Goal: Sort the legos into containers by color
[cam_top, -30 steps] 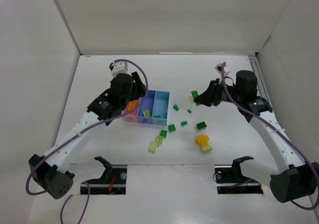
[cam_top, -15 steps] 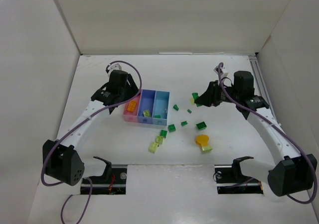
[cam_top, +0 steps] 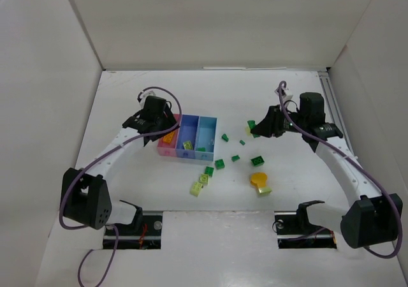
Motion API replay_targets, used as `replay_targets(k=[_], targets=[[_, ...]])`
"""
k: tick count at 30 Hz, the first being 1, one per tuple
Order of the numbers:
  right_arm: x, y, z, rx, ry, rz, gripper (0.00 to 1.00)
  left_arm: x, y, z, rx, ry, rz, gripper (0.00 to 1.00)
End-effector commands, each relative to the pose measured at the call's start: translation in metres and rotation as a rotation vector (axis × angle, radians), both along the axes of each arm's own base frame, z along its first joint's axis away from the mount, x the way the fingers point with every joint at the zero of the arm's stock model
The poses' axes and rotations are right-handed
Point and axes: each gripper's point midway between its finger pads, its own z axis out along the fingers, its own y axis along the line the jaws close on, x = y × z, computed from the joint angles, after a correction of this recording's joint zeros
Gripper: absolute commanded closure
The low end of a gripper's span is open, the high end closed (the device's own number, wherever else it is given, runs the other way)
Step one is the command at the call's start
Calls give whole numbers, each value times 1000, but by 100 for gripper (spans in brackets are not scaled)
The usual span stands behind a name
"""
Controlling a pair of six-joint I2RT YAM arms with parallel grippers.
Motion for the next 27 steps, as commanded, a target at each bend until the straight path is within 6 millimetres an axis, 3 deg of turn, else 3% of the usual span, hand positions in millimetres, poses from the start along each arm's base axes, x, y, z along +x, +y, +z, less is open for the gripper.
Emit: replay_targets(k=[1, 3, 7, 8, 11, 21, 22, 25, 27], targets=[[3, -3, 0, 1, -39, 10, 96, 6, -3, 2, -24, -23, 3, 58], [3, -3, 0, 1, -39, 10, 96, 7, -2, -2, -13, -14, 9, 47], [2, -3, 1, 6, -38, 18, 96, 6, -4, -2, -21, -11, 2, 44], [2, -3, 1, 6, -38, 18, 96, 6, -4, -2, -21, -11, 2, 37], [0, -3, -1, 0, -35, 21, 95, 6, -4, 2, -25, -22, 2, 28], [-4, 0, 3, 21, -49, 49, 95, 2, -1, 22, -21, -78, -26, 16], [-4, 2, 6, 31, -62, 62, 95, -1, -3, 31, -32, -103, -45, 14], [-9, 11, 17, 96, -124, 144, 95, -9, -23, 58, -84, -195, -221, 12], [-14, 18, 23, 144, -164, 225, 95, -25, -69, 86, -181, -321, -450, 8]])
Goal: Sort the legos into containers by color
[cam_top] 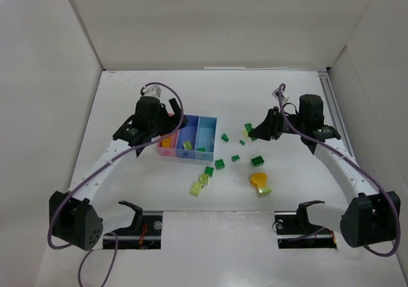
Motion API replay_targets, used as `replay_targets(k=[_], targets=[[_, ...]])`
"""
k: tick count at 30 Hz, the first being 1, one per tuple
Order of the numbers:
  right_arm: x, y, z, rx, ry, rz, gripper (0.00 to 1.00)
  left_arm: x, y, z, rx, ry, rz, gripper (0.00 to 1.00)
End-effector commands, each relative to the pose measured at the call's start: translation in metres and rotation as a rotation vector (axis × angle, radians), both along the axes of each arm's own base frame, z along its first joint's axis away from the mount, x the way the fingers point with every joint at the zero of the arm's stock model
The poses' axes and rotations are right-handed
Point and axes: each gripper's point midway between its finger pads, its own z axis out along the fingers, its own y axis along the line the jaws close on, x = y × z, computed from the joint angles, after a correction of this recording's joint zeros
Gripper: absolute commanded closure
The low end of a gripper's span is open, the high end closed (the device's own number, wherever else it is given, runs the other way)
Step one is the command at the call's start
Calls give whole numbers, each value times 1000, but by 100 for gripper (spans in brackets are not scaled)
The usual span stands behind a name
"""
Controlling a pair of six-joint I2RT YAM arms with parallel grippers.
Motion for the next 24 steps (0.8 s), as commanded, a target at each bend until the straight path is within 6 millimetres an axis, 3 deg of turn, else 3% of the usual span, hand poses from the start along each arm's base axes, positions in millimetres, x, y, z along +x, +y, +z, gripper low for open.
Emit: replay_targets(k=[1, 2, 3, 4, 6, 8, 10, 13, 18, 22, 23, 24], targets=[[-11, 20, 25, 101, -137, 178, 95, -29, -65, 57, -130, -240, -384, 5], [-14, 25, 32, 112, -159, 208, 95, -50, -87, 68, -148, -307, -520, 3], [-13, 30, 33, 121, -179, 234, 95, -55, -103, 89, -184, -396, -589, 3], [-18, 37, 36, 144, -177, 271, 95, -69, -118, 96, -211, -427, -683, 0], [-28, 52, 50, 179, -197, 326, 95, -87, -139, 108, -222, -496, -786, 0], [-34, 64, 64, 205, -245, 368, 96, -98, -156, 102, -249, -486, -874, 0], [-39, 72, 79, 234, -306, 395, 96, -101, -165, 111, -295, -524, -927, 0], [-46, 80, 95, 267, -345, 415, 97, -111, -175, 109, -339, -526, -1017, 0], [-54, 88, 105, 298, -367, 424, 97, -122, -180, 117, -385, -583, -1080, 0], [-64, 96, 113, 338, -374, 465, 99, -127, -179, 129, -395, -624, -1091, 18], [-61, 97, 111, 338, -371, 464, 99, -127, -179, 129, -395, -625, -1091, 29], [-62, 100, 108, 340, -349, 471, 99, -127, -179, 129, -395, -625, -1091, 33]])
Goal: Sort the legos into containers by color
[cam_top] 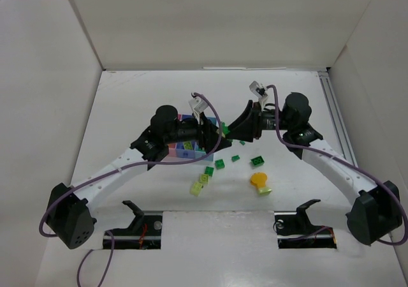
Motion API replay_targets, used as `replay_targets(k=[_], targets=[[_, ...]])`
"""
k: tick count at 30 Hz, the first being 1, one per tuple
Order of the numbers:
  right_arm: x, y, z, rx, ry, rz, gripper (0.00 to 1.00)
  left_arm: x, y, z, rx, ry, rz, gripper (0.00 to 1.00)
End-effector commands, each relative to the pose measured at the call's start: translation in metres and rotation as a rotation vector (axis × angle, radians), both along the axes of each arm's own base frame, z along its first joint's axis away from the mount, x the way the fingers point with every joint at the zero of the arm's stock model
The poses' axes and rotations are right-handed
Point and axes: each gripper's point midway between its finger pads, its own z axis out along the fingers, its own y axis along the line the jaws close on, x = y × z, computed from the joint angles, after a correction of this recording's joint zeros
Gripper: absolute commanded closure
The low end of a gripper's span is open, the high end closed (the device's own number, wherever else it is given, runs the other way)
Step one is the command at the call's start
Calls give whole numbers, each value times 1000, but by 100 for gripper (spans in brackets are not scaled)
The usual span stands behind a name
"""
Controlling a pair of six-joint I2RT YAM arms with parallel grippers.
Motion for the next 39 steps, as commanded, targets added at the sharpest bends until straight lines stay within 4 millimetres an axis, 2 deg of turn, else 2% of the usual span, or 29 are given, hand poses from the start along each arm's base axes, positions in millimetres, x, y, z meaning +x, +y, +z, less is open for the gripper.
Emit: replay_targets(k=[1, 3, 8, 11, 14, 18, 23, 24, 26, 27, 28, 29, 30, 32, 33, 35, 37, 39], targets=[[-8, 6, 23, 61, -77, 44, 99, -15, -1, 36, -96, -135, -79, 35], [-8, 9, 21, 61, -77, 53, 99, -15, -1, 34, -97, -136, -79, 46], [-10, 12, 18, 56, -56, 64, 100, -18, 1, 33, -98, -136, -88, 64], [-6, 14, 15, 53, -47, 55, 100, -20, 2, 34, -98, -136, -88, 74], [2, 9, 12, 50, -39, 23, 100, -18, 6, 33, -81, -132, -58, 90], [9, -1, 16, 53, -52, -8, 100, -15, 10, 30, -69, -134, -19, 93], [27, -23, 9, 46, -43, -92, 100, -5, 20, 22, -33, -96, 83, 94], [30, -26, 9, 46, -43, -104, 100, -6, 23, 12, -16, -67, 105, 94], [35, -29, 1, 31, -22, -133, 100, 6, 31, 1, 15, -22, 206, 94], [44, -29, -4, 9, -50, -159, 100, 15, 38, -6, 35, 13, 269, 92], [48, -27, -21, -49, 20, -188, 100, 21, 47, -22, 86, 78, 331, 92], [64, -28, -26, -92, 8, -287, 100, 34, 59, -31, 107, 127, 437, 92], [66, -16, -27, -129, -8, -306, 100, 39, 68, -39, 130, 166, 492, 92], [84, -11, -51, -219, 8, -416, 100, 50, 90, -58, 195, 223, 627, 94], [83, -1, -53, -231, 5, -418, 100, 53, 95, -62, 199, 255, 673, 94], [96, 6, -75, -283, 35, -463, 100, 52, 104, -74, 220, 292, 726, 95], [107, 16, -85, -317, 50, -514, 100, 56, 112, -74, 209, 313, 778, 94], [119, 23, -109, -367, 111, -555, 100, 57, 123, -77, 230, 329, 845, 92]])
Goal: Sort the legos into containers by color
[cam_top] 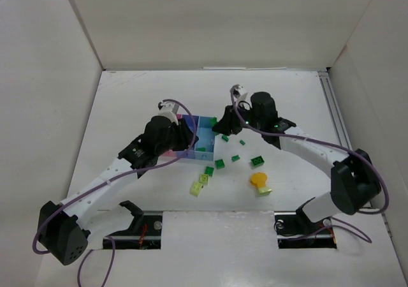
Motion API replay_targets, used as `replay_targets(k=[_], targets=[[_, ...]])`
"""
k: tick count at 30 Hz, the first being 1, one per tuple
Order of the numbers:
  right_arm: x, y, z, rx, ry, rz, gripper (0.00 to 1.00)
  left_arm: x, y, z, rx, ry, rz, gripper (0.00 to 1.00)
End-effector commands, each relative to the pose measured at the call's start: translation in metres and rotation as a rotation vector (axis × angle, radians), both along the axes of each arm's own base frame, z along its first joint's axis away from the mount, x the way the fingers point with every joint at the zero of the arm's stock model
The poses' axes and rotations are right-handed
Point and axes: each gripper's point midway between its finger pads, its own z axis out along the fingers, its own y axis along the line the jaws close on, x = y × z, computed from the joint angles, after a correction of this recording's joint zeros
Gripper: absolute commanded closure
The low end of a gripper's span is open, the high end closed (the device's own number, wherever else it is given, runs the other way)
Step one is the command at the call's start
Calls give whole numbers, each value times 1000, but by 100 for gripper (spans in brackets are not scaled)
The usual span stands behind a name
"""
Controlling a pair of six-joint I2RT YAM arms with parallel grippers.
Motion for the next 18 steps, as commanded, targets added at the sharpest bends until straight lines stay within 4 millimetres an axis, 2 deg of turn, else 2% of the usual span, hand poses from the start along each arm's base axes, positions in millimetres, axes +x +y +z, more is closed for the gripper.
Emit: replay_targets(k=[1, 2, 4, 5, 7, 8, 11, 13, 18], targets=[[35, 6, -15, -92, -3, -163, 100, 9, 28, 5, 24, 7, 183, 92], [39, 10, -30, -115, 28, -178, 100, 14, 30, 6, 39, 19, 210, 90], [45, 14, -39, -127, 53, -204, 100, 16, 40, -1, 94, 49, 263, 89], [45, 22, -37, -119, 57, -194, 100, 17, 42, -6, 117, 67, 270, 89], [47, 28, -51, -142, 79, -205, 100, 21, 45, -6, 133, 77, 288, 89], [47, 32, -46, -136, 75, -214, 100, 21, 45, -6, 133, 77, 288, 89], [48, 33, -57, -153, 96, -232, 99, 23, 44, -6, 132, 76, 288, 89], [46, 36, -58, -156, 92, -230, 99, 22, 44, -10, 138, 82, 288, 89], [47, 39, -54, -166, 58, -220, 99, 29, 53, 1, 142, 49, 294, 89]])
